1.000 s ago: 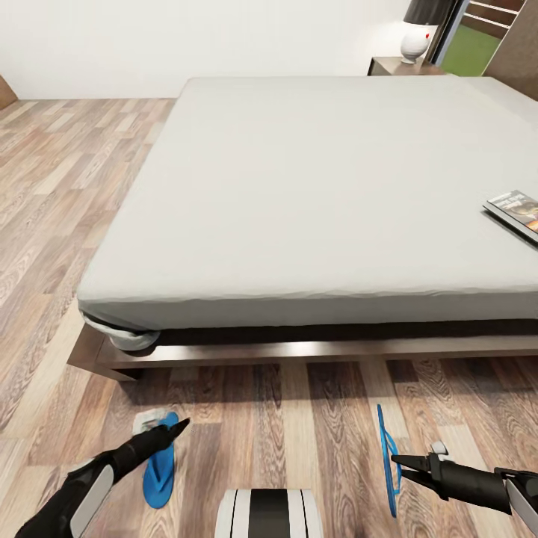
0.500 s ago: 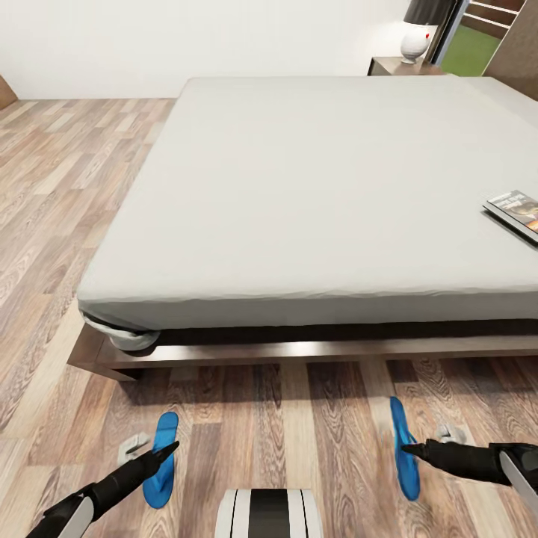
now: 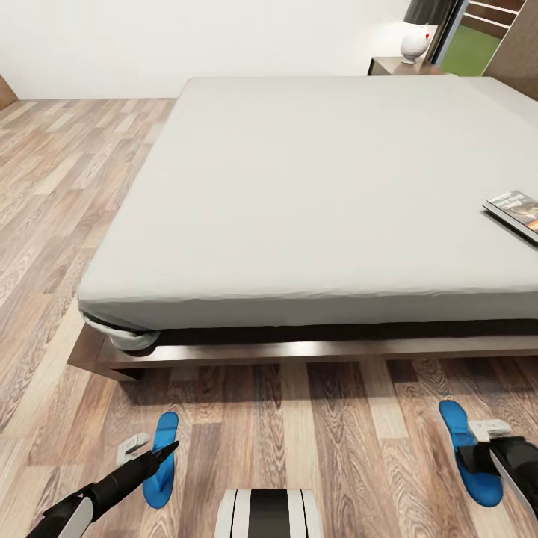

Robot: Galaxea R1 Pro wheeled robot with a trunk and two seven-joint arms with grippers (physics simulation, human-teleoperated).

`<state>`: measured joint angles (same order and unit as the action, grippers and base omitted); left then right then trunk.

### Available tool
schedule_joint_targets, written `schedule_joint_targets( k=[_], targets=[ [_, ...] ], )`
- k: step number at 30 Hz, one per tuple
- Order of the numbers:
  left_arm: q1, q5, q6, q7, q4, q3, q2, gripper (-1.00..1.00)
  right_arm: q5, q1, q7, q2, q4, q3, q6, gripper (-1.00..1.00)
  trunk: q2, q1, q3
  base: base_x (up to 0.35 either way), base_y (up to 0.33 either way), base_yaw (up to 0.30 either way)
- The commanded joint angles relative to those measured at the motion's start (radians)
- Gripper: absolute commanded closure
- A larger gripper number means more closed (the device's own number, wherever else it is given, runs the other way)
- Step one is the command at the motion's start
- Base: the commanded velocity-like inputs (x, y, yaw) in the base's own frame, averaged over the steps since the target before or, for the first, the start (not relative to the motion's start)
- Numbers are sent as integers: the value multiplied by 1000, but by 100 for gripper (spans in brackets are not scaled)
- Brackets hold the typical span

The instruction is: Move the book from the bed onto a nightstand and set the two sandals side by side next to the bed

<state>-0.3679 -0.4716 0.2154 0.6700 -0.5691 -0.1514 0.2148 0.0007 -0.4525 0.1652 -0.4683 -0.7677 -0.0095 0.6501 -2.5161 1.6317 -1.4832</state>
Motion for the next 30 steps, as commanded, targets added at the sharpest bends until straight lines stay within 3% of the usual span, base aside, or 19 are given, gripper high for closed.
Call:
schedule_joint_targets(
  k=[1,3,6,21,30],
  targets=[
    [0,-9,10,3,0,-2,0,-100,18,0,2,1,0,-1,-39,100,0,0,-1,0,0,0],
    [0,-9,10,3,0,-2,-1,-100,42,0,-2,2,0,0,-112,100,0,0,-1,0,0,0],
    [0,-9,10,3,0,-2,-1,-100,51,0,-2,2,1,0,-145,100,0,0,-1,0,0,0],
    [0,-9,10,-4,0,-2,0,-100,55,0,2,2,1,1,-146,100,0,0,-1,0,8,0],
    [0,-10,13,-4,0,-3,0,-100,55,0,0,2,-1,2,-144,100,0,0,-1,0,258,0]
  ],
)
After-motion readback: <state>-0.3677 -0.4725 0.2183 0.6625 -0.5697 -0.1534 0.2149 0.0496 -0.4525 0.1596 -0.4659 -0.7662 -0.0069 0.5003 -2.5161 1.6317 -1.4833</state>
